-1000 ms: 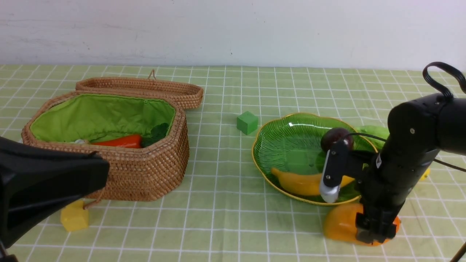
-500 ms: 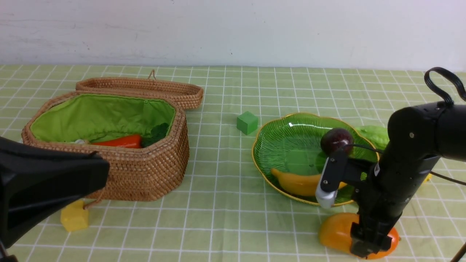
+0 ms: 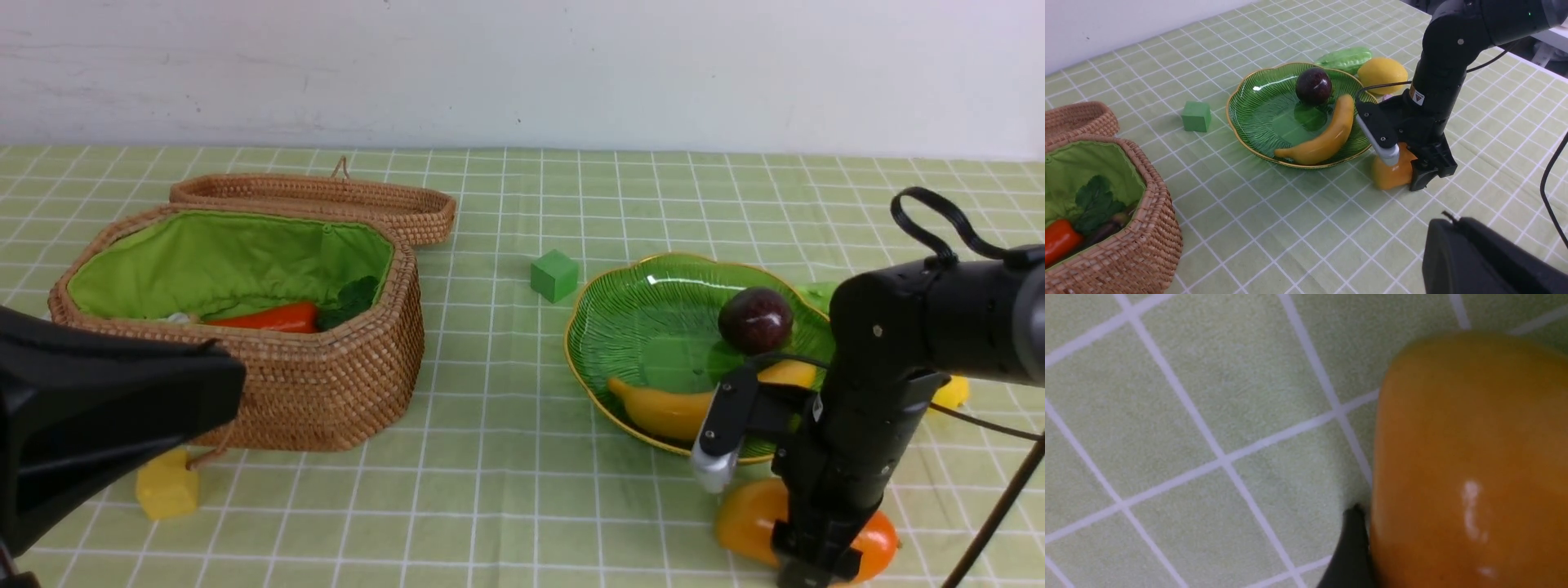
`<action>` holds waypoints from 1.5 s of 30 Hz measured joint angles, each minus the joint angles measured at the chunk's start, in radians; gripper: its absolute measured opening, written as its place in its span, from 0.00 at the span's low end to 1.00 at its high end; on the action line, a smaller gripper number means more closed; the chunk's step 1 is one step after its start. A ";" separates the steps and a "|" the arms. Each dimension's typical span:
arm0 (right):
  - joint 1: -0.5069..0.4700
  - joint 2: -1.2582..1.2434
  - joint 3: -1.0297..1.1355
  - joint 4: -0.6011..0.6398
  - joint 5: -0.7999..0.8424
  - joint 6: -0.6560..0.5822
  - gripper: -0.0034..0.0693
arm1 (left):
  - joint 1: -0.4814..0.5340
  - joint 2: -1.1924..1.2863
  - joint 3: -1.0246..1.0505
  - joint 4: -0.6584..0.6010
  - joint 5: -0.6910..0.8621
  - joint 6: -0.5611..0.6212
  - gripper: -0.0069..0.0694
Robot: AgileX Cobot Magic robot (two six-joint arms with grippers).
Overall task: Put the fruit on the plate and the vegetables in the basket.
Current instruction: Use the right arm to grab a mango and put it into the right plate
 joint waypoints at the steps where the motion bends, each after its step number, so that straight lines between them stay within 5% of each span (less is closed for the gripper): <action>1: 0.004 -0.002 0.000 0.000 0.001 0.005 0.82 | 0.000 0.000 0.000 0.000 0.000 0.000 0.07; 15: 0.024 -0.183 -0.223 0.037 0.234 0.399 0.82 | 0.000 0.000 0.000 0.000 -0.023 0.000 0.07; 20: 0.024 -0.186 -0.371 0.049 0.093 0.513 0.82 | 0.000 0.000 0.000 0.000 -0.017 0.000 0.07; 30: 0.024 0.065 -0.486 0.062 -0.282 0.549 0.82 | 0.000 0.000 0.000 0.000 0.045 0.097 0.07; 41: 0.024 0.197 -0.529 -0.028 -0.380 0.654 0.82 | 0.000 0.000 0.000 0.000 0.096 0.138 0.07; 45: 0.024 0.200 -0.529 -0.103 -0.363 0.758 0.94 | 0.000 0.000 0.000 0.000 0.100 0.139 0.07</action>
